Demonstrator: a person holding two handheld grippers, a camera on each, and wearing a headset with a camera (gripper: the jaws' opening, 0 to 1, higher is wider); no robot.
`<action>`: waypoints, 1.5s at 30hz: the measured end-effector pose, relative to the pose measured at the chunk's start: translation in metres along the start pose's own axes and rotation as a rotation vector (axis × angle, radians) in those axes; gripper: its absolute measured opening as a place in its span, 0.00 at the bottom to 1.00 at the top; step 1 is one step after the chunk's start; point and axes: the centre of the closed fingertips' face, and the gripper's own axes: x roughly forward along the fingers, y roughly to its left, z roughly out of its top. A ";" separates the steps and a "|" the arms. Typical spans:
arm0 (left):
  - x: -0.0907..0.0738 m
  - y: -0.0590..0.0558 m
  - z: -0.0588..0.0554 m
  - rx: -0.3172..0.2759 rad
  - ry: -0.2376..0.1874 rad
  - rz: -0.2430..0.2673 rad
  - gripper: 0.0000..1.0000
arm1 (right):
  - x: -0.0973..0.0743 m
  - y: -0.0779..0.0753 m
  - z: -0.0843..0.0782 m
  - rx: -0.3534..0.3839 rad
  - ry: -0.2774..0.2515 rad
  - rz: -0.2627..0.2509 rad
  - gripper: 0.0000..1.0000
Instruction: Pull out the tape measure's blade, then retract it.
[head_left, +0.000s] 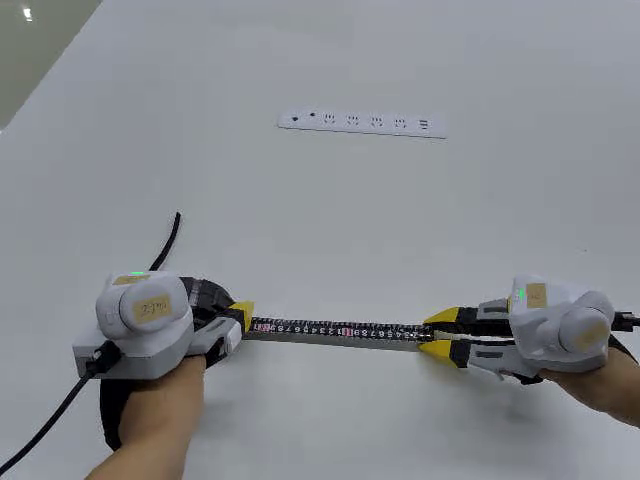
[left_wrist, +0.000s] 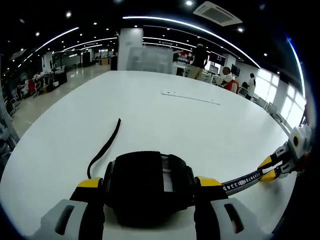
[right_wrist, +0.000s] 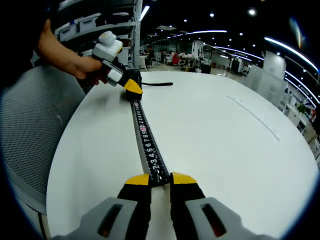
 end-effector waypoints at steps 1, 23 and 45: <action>0.000 0.000 0.000 0.002 0.003 -0.004 0.70 | 0.000 0.000 0.000 0.000 0.000 0.000 0.12; -0.002 -0.001 -0.001 0.019 0.028 -0.028 0.64 | -0.003 0.002 -0.002 -0.009 0.003 0.015 0.11; -0.003 -0.001 -0.001 0.023 0.027 -0.034 0.64 | -0.003 0.005 0.000 0.000 0.014 0.019 0.11</action>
